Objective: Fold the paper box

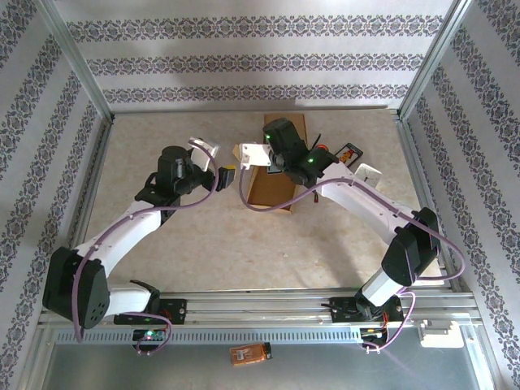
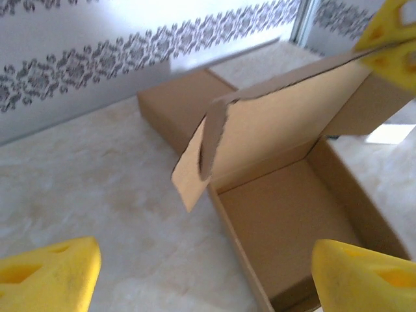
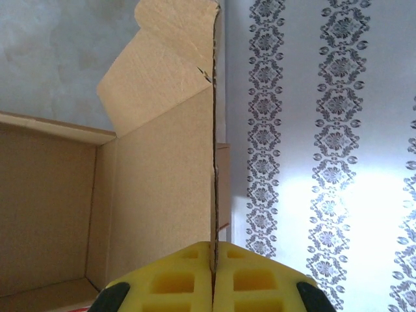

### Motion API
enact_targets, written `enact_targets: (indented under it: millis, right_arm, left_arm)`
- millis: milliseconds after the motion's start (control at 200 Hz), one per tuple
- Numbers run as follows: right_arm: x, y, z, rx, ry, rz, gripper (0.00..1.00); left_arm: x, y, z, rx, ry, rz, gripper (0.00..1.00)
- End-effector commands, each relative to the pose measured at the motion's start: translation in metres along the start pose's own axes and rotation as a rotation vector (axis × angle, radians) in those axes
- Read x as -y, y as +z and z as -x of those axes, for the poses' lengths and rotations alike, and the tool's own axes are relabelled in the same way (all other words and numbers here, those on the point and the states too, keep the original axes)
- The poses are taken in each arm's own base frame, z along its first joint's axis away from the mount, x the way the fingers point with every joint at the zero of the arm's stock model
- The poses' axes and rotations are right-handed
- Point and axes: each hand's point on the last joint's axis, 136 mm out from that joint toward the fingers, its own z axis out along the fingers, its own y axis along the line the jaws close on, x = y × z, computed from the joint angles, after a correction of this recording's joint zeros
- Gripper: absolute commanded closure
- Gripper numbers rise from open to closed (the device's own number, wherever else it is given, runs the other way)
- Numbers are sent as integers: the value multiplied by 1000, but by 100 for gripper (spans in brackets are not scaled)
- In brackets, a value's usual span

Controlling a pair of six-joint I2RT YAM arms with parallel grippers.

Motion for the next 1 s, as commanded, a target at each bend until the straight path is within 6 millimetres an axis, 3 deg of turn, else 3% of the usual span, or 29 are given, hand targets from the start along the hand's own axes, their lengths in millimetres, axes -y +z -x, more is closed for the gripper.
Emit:
enact_targets:
  millis: [0, 130, 420, 575, 725, 994]
  right_arm:
    - [1, -5, 4, 40, -9, -12, 100]
    - [-3, -10, 4, 72, 3, 6, 99]
    - [-10, -17, 5, 101, 3, 17, 99]
    - [-13, -17, 2, 91, 1, 19, 99]
    - [-13, -15, 3, 95, 12, 12, 99]
    - [-10, -14, 6, 111, 21, -3, 99]
  left_arm:
    - [-8, 16, -27, -113, 120, 20, 16]
    - [-11, 38, -32, -134, 211, -5, 16]
    - [-5, 66, -13, -41, 297, -73, 17]
    - [-1, 72, -15, -61, 300, -116, 35]
    - [3, 70, -10, -65, 270, -140, 60]
    - [10, 70, -8, -85, 208, -184, 68]
